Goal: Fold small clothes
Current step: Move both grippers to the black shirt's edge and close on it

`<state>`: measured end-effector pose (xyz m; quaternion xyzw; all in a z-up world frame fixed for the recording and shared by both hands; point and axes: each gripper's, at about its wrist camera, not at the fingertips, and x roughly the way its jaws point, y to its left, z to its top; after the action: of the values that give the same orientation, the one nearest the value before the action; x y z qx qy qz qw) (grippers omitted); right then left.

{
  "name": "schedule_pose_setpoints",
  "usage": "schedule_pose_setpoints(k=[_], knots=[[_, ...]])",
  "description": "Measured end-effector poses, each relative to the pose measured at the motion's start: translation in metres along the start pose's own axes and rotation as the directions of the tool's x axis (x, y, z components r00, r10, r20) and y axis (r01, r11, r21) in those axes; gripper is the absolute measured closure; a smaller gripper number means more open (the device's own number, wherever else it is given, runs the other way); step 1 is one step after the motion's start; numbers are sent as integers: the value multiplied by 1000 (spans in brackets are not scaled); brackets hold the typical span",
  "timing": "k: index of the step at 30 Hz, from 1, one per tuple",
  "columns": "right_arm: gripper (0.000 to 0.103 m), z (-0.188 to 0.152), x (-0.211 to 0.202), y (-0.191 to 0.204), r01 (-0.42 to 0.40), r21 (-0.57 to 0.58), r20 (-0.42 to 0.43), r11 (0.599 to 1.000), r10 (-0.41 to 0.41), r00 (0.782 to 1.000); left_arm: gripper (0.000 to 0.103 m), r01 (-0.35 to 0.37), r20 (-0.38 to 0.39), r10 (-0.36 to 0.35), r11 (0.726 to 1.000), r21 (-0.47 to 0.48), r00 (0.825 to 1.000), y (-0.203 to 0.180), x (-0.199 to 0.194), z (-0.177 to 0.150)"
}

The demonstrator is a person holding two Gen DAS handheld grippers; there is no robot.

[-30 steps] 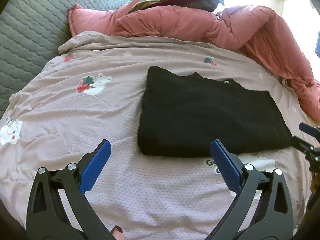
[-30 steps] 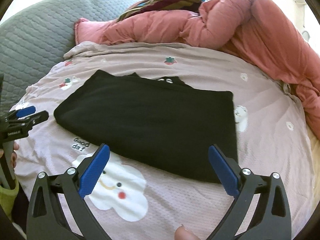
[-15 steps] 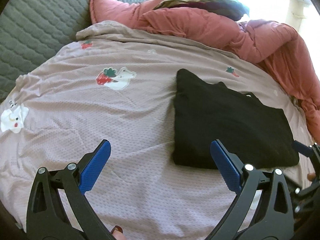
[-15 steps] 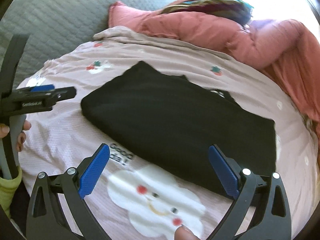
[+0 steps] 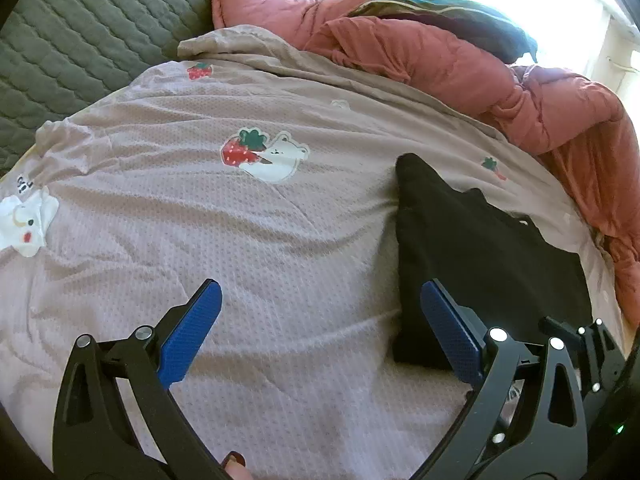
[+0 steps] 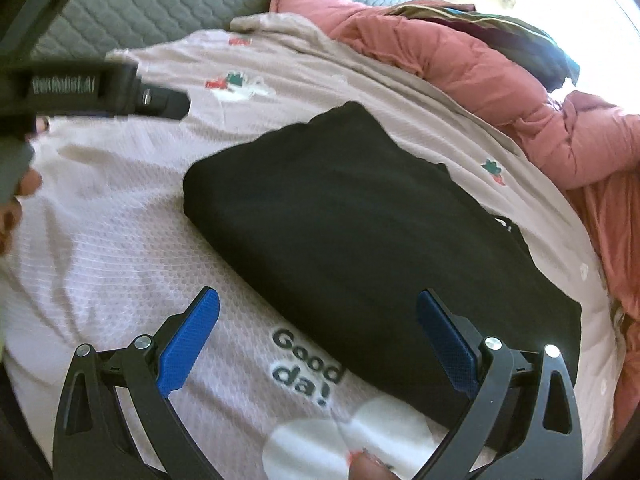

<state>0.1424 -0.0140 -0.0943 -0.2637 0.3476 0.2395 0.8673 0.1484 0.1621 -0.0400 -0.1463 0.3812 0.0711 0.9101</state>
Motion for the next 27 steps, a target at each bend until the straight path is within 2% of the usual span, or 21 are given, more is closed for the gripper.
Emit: schedule_pose_setpoints(k=[5, 10, 15, 18, 20, 23, 24, 25, 27], knots=[[5, 7, 21, 5, 48, -16, -23, 999, -48, 999, 10, 11, -13, -11, 1000, 7, 1000, -4, 10, 11], [5, 15, 35, 9, 100, -33, 1, 994, -100, 995, 10, 23, -24, -23, 1000, 7, 999, -10, 26, 29], [7, 23, 41, 11, 151, -37, 48, 988, -149, 988, 10, 59, -80, -61, 998, -22, 995, -13, 49, 51], [24, 24, 35, 11, 162, -43, 91, 986, -158, 983, 10, 92, -133, -99, 994, -56, 986, -15, 66, 60], [30, 22, 27, 12, 178, -43, 133, 983, -171, 976, 10, 135, -161, -150, 986, -101, 975, -14, 75, 63], [54, 20, 16, 10, 169, -44, 175, 985, -159, 972, 10, 225, -227, -266, 955, -193, 937, -15, 94, 63], [72, 19, 13, 10, 149, -52, 189, 987, -136, 973, 10, 252, -239, -301, 943, -216, 923, -17, 99, 62], [82, 18, 9, 9, 149, -58, 201, 987, -135, 970, 10, 270, -252, -326, 935, -231, 911, -20, 103, 62], [83, 15, 4, 8, 173, -62, 231, 983, -154, 961, 10, 288, -280, -348, 929, -233, 895, -28, 109, 60]])
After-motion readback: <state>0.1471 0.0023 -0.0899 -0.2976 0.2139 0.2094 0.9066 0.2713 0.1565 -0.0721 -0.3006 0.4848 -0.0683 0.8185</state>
